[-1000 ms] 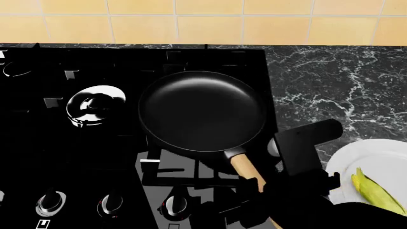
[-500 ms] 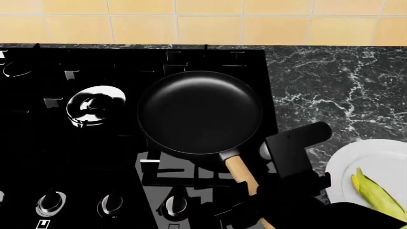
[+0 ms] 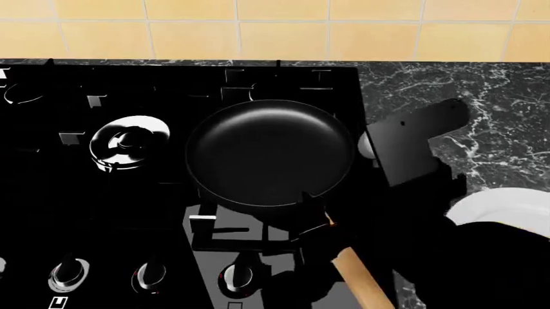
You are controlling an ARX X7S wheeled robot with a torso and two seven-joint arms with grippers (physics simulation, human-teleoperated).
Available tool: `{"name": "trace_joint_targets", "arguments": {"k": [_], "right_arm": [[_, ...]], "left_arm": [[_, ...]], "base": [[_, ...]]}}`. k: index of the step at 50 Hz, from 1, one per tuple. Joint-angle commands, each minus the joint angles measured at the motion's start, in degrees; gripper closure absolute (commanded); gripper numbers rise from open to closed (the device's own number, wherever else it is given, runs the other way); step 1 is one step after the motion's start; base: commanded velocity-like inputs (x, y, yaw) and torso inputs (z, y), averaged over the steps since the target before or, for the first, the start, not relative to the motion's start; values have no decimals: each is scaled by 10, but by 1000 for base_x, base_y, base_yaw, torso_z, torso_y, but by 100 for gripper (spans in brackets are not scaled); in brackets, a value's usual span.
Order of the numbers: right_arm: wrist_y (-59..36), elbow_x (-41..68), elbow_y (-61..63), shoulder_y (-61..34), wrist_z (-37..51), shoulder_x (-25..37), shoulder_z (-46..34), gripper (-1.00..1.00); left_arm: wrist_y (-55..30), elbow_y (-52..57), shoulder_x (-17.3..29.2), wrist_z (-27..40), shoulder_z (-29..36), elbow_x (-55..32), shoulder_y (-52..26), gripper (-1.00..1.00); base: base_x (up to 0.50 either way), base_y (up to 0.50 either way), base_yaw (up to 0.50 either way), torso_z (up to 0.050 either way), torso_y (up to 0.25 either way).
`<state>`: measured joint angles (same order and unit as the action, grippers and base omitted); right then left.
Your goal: Pick up the pan and dump the vegetables in it onto the plate. Then return the pan to the stove.
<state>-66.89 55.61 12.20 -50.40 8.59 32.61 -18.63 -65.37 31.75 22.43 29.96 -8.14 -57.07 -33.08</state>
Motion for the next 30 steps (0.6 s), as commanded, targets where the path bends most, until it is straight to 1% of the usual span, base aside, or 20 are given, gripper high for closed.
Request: {"name": "trace_joint_targets", "arguments": {"k": [1, 2, 4, 7, 10, 12, 14, 17, 21, 24, 25, 27, 30], "right_arm": [[-42, 46, 39, -52, 40, 11, 51, -100], [-46, 44, 48, -61, 34, 18, 43, -100], [-59, 64, 56, -75, 54, 20, 68, -100], [-71, 80, 58, -98, 69, 28, 92, -100], [-89, 96, 59, -125, 76, 41, 106, -100], [-96, 105, 55, -136, 86, 44, 118, -100], [-103, 121, 56, -136, 99, 49, 139, -100], [-105, 132, 48, -141, 109, 53, 158, -100], [-104, 130, 24, -185, 101, 64, 164, -100], [-110, 121, 7, -221, 96, 65, 147, -100], [-113, 122, 2, -227, 97, 62, 146, -100], [-115, 113, -17, -260, 94, 58, 134, -100], [-113, 108, -41, -285, 91, 55, 134, -100]], "left_arm": [[-19, -12, 3, 8, 7, -16, -37, -100], [-23, -14, 4, 9, 12, -16, -49, -100], [-49, -27, 0, 23, 9, -40, -93, -100], [-63, -41, -1, 26, 29, -40, -141, -100], [-96, -72, -16, 44, 31, -65, -199, -100], [-105, -86, -17, 43, 40, -68, -222, -100], [-113, -115, -28, 52, 32, -80, -241, -100], [-109, -126, -29, 48, 39, -75, -254, -100], [-117, -144, -25, 40, 49, -77, -283, -100], [-124, -151, -10, 18, 88, -63, -304, -100], [-120, -154, -9, 16, 90, -59, -309, -100], [-126, -192, -19, 30, 75, -63, -344, -100], [-139, -207, -22, 31, 80, -71, -370, -100]], "base": [[0, 0, 0, 0, 0], [0, 0, 0, 0, 0], [0, 0, 0, 0, 0], [0, 0, 0, 0, 0], [0, 0, 0, 0, 0], [0, 0, 0, 0, 0], [0, 0, 0, 0, 0], [0, 0, 0, 0, 0], [0, 0, 0, 0, 0], [0, 0, 0, 0, 0], [0, 0, 0, 0, 0], [0, 0, 0, 0, 0], [0, 0, 0, 0, 0]]}}
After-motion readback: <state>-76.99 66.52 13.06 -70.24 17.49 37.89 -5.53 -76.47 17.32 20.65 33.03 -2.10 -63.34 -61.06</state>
